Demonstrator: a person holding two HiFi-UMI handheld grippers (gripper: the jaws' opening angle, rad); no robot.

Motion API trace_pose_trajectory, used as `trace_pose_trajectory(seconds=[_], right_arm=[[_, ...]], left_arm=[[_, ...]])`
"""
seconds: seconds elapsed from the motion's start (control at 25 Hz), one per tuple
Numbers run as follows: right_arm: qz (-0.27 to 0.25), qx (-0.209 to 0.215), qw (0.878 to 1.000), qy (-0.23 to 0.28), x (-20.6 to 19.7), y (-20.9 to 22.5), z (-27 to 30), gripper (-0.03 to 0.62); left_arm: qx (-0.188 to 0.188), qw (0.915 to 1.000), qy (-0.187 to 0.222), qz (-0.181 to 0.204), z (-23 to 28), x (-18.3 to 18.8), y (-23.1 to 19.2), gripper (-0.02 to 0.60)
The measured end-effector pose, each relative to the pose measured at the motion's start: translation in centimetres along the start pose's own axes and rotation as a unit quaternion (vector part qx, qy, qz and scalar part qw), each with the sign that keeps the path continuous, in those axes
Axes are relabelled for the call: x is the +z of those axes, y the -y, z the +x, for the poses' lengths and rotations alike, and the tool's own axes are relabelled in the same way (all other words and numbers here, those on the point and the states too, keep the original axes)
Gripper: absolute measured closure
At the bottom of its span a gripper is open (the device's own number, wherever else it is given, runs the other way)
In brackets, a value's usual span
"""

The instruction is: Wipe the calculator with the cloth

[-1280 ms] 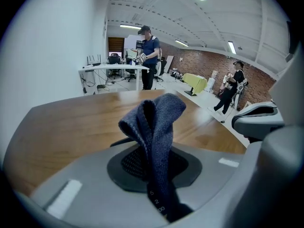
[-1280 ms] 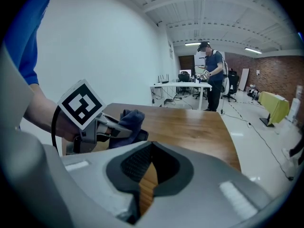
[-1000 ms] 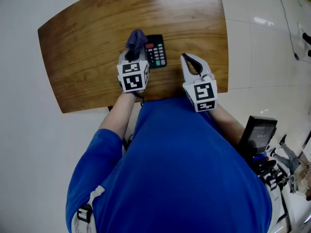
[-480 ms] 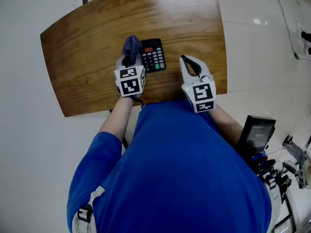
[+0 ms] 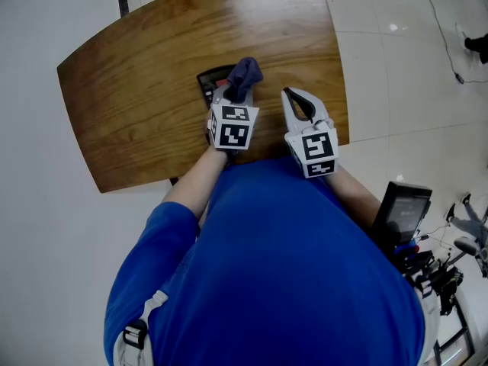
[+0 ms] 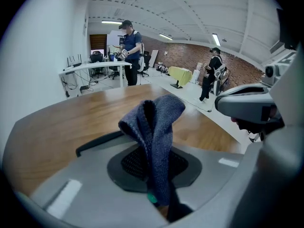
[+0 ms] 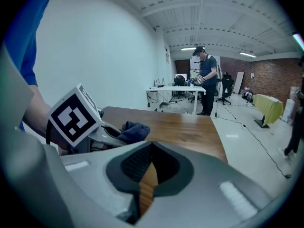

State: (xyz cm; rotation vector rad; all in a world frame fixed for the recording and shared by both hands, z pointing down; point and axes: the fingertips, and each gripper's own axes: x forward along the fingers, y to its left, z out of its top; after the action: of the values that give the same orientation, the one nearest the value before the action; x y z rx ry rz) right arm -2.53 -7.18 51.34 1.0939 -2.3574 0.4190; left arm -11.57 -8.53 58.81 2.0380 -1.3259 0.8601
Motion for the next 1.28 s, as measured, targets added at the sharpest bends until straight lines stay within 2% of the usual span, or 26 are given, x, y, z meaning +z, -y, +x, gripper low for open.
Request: trace_pose_trajectory(seconds=[0.48,0.64,1.0,1.16,1.28], right_arm=[[-0.012,0.017,1.0,0.006,0.4,-1.1,0.1,0.592],[-0.019,0.024,0.999,0.011,0.8,-1.5,0.2,0.592],[-0.023,0.03,0.999,0.021,1.7,-2.0,0.4,0.591],[-0.022,0.029,0.999,0.023,1.7,-1.9,0.4,0.592],[-0.021,0.024,0.999,0.02,1.5,-1.6,0.5,0.591]], left_arm=[[0.043,0.9986,-0.002,-0.03,-1.9,-2.1,-3.6,0.52],[0.061,0.9968,-0.003,-0.052,-2.9,-2.9,-5.0,0.52],[0.104,0.9923,-0.014,-0.066,-4.8,-5.1,-8.4,0.52],[0.108,0.9917,-0.017,-0.067,-5.0,-5.4,-8.7,0.52],[0.1,0.9935,-0.016,-0.052,-4.7,-4.9,-7.9,0.52]])
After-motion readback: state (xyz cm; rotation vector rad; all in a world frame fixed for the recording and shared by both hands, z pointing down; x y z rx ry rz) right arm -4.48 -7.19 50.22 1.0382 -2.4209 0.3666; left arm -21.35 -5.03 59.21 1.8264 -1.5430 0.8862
